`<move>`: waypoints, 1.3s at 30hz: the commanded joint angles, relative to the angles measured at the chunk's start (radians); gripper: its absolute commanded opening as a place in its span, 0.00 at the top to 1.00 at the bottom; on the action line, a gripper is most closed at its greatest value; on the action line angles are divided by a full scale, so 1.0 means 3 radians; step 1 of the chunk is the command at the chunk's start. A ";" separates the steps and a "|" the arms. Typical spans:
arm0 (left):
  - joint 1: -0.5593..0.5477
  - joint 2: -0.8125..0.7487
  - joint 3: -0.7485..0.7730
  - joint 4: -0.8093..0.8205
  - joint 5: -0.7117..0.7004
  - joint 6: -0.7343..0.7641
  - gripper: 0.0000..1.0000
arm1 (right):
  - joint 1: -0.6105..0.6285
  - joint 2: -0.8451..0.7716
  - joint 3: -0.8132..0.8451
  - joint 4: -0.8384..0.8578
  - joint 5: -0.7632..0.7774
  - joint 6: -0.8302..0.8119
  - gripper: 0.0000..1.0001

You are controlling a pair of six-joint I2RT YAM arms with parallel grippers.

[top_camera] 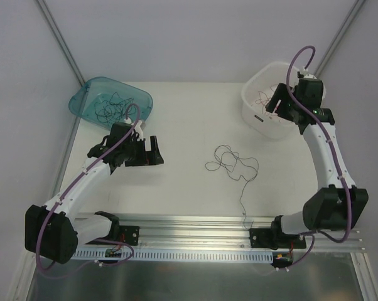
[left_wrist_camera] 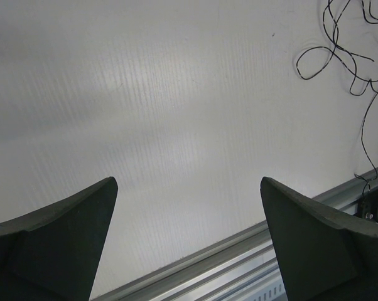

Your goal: Untangle the cables

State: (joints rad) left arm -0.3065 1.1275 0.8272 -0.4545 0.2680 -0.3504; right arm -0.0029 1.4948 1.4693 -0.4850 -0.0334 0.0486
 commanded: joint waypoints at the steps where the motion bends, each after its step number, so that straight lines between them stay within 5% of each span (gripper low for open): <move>1: 0.0009 -0.0077 0.0009 -0.0009 0.0022 0.0053 0.01 | 0.0106 -0.0548 -0.0544 -0.0132 -0.0205 0.0205 0.26; 6: 0.0009 -0.0122 -0.0006 -0.0014 0.0012 0.0048 0.01 | 0.0107 -0.1142 -0.1429 -0.0122 -0.0405 0.0334 0.33; 15: 0.0009 -0.0158 -0.0022 -0.0009 0.0022 0.0038 0.01 | 0.0107 -0.1077 -0.2346 0.0261 -0.0687 0.0329 0.46; 28: 0.0009 -0.0164 -0.0032 -0.0009 0.0088 0.0033 0.01 | 0.0107 -0.0356 -0.2316 0.0666 -0.0410 0.0114 0.55; 31: 0.0009 -0.0164 -0.0027 -0.0014 0.0089 0.0033 0.01 | 0.0112 -0.0243 -0.2254 0.0661 -0.0385 0.0073 0.67; 35: 0.0009 -0.0174 -0.0032 -0.0014 0.0099 0.0028 0.01 | 0.0204 -0.0365 -0.2157 0.0554 -0.0466 0.0017 0.96; 39: 0.0009 -0.0174 -0.0027 -0.0014 0.0124 0.0028 0.01 | 0.0540 -0.0656 -0.1836 0.0273 -0.0497 -0.0049 0.99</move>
State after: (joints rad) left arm -0.3065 1.1027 0.8219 -0.4545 0.2798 -0.3508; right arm 0.0883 1.3884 0.8059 -0.3595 -0.1677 0.0692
